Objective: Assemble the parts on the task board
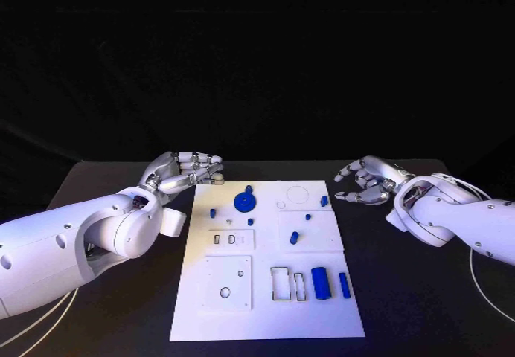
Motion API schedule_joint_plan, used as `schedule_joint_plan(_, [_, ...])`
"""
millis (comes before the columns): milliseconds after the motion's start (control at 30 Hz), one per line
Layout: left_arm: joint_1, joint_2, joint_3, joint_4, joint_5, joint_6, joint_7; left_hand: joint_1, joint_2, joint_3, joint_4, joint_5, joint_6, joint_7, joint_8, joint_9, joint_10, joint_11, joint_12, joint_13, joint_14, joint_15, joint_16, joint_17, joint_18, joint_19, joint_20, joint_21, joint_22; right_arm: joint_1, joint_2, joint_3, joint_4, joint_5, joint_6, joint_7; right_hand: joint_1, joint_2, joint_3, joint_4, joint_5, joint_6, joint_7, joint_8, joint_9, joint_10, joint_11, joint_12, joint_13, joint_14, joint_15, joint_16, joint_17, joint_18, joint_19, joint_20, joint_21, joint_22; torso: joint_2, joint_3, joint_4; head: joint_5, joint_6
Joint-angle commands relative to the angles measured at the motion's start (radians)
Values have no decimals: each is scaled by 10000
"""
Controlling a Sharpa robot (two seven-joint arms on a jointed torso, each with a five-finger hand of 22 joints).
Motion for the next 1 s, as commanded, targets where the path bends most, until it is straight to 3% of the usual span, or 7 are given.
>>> schedule_joint_plan(33, [-2,19,2,3,25,223,122,-97,-17,61,16,-68,-27,57,-48,-14,-5,70,-59,-10,-57,46,-57,8,40,9,52,-12,-9,-107,91,2,-186,231,475,527,97,-16,-67,8,-51,-43,5,-58,8,715,38,-42,2184,908,35,-59,1916,9,-50,34,-47,915,5,-8,15,-7,-6])
schedule_joint_plan(300, [-6,31,1,-8,25,248,125,-97,-17,61,16,-68,-27,57,-48,-14,-5,70,-59,-10,-57,46,-57,8,40,9,52,-12,-9,-322,392,3,-481,236,507,567,177,50,-86,7,16,-55,12,-85,13,727,42,-27,2199,917,43,-50,1956,5,-36,41,-36,931,3,-14,44,-26,-84])
schedule_joint_plan(433, [-7,28,1,-14,25,247,118,-97,-17,61,16,-68,-27,57,-48,-14,-5,70,-59,-10,-57,46,-57,8,40,9,52,-12,-9,-369,476,4,-552,236,501,559,189,74,-93,16,56,-46,14,-88,18,736,43,-16,2211,921,45,-47,1972,4,-32,43,-34,935,8,-15,26,7,-98])
schedule_joint_plan(633, [-7,20,1,-13,25,243,110,-97,-17,61,16,-68,-27,57,-48,-14,-5,70,-59,-10,-57,46,-57,8,40,9,52,-12,-9,-422,554,4,-612,238,594,531,200,131,-107,50,124,19,8,-72,37,755,41,8,2236,924,46,-44,1984,-3,-10,46,-12,962,-4,-43,27,-3,-158])
schedule_joint_plan(800, [-7,7,1,-9,25,239,106,-97,-17,61,16,-68,-27,57,-48,-14,-5,70,-59,-10,-57,46,-57,8,40,9,52,-12,-9,-473,609,4,-652,238,664,512,238,175,-99,57,154,95,-4,-48,55,776,31,34,2262,929,39,-39,2005,-8,9,44,9,985,-6,-26,19,20,-194])
schedule_joint_plan(1000, [-6,-12,1,-2,25,235,101,-97,-17,61,16,-68,-27,57,-48,-14,-5,70,-59,-10,-57,46,-57,8,40,9,52,-12,-9,-510,684,4,-714,239,664,474,284,215,-74,53,174,139,-11,-39,65,787,23,48,2276,933,32,-35,2025,-13,26,40,27,1004,-5,-31,19,32,-216])
